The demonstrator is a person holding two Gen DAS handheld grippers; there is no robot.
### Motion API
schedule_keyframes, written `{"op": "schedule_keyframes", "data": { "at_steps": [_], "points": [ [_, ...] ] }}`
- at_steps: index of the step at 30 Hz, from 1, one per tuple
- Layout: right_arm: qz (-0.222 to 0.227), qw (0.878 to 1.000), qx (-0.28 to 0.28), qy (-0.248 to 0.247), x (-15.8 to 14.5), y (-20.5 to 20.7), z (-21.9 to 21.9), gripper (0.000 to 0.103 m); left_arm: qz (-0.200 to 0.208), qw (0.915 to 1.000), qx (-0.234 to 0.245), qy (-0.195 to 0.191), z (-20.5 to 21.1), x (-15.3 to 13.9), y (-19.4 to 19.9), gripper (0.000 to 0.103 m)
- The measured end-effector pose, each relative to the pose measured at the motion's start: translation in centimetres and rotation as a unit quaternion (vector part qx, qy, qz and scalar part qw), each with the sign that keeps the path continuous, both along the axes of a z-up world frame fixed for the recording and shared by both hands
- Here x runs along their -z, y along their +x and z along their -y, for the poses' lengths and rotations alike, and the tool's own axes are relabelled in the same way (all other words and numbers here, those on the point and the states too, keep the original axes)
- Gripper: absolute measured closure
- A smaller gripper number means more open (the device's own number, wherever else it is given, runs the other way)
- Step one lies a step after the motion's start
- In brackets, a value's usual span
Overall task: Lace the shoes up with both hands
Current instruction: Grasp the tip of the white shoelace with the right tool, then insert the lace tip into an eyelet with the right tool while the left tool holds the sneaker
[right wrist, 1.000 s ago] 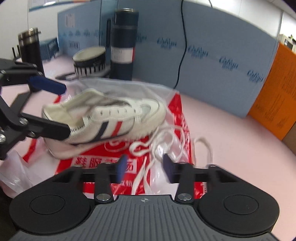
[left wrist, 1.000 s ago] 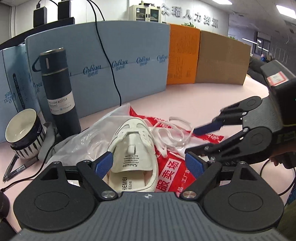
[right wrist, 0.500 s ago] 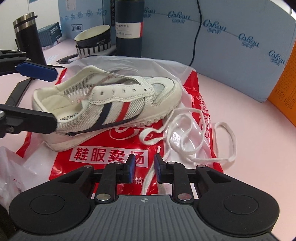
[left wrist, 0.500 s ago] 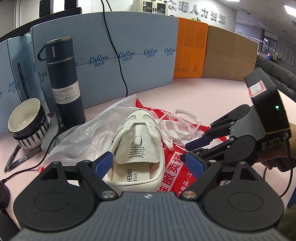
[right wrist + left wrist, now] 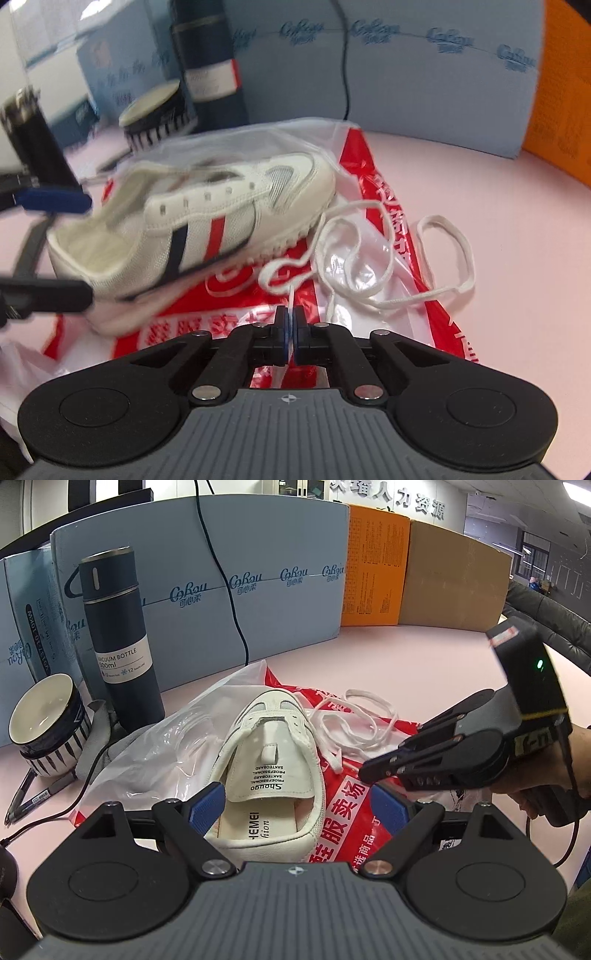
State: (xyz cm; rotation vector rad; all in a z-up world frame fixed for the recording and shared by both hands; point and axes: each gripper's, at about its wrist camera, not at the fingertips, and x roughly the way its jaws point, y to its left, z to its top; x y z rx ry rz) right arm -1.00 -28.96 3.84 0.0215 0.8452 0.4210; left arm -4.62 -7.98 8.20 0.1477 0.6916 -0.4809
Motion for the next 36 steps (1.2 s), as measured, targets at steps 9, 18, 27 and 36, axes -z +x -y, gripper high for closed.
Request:
{"op": "schedule_keyframes", "data": {
  "at_steps": [9,18,27,36],
  "points": [
    [0.050,0.988,0.090,0.112,-3.5,-2.9,3.4,0.100,0.000,0.9996,-0.004,-0.028,1.9,0.4,2.3,0.021],
    [0.063,0.983,0.110,0.134,-4.1,-4.5,3.7,0.100,-0.043,0.9980,-0.033,-0.034,3.9,2.9,5.3,0.088],
    [0.067,0.984,0.094,0.138,-4.6,-4.8,3.3,0.100,-0.051,0.9976,-0.024,-0.039,1.5,2.4,4.3,0.096],
    [0.068,0.989,0.055,0.123,-5.6,-4.4,2.6,0.100,-0.043,0.9985,-0.013,-0.033,0.7,2.2,3.1,0.092]
  ]
}}
